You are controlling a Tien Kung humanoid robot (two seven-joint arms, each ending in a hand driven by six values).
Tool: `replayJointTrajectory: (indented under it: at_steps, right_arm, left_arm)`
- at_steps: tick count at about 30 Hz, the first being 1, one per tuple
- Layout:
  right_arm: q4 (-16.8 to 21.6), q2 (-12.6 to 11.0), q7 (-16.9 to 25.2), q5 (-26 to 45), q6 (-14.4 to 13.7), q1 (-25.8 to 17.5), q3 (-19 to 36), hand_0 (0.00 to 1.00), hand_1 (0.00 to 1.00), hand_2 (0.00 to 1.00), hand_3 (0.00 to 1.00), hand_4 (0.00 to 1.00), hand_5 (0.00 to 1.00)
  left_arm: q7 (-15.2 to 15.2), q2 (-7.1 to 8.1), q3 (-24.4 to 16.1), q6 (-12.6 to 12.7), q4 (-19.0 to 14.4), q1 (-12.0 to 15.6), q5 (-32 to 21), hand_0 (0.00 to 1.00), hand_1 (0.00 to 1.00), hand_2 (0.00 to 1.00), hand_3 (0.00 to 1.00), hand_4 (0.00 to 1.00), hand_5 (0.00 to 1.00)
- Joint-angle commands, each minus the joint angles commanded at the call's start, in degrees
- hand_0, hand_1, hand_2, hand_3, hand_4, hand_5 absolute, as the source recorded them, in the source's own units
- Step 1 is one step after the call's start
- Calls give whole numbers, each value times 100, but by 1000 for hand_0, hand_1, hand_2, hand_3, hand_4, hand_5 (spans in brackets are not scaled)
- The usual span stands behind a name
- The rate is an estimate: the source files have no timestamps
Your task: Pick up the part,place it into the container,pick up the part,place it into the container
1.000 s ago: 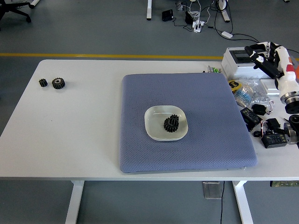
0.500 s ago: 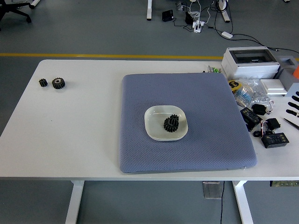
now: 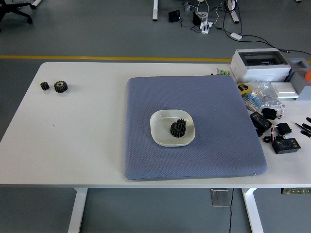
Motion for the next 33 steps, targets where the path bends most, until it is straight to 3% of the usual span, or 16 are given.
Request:
replayJointTrajectory:
  at_steps: [22, 33]
  right_arm:
    - [30, 17, -114, -31, 113, 60, 101, 706, 727, 767, 747, 998, 829]
    - [87, 12, -114, -60, 41, 73, 136, 699, 720, 770, 740, 998, 828]
  left_arm:
    - [-23, 12, -40, 4, 0, -120, -19, 717, 677, 685, 569, 608, 570]
    - [-14, -14, -58, -6, 0, -86, 12, 717, 677, 685, 569, 608, 571]
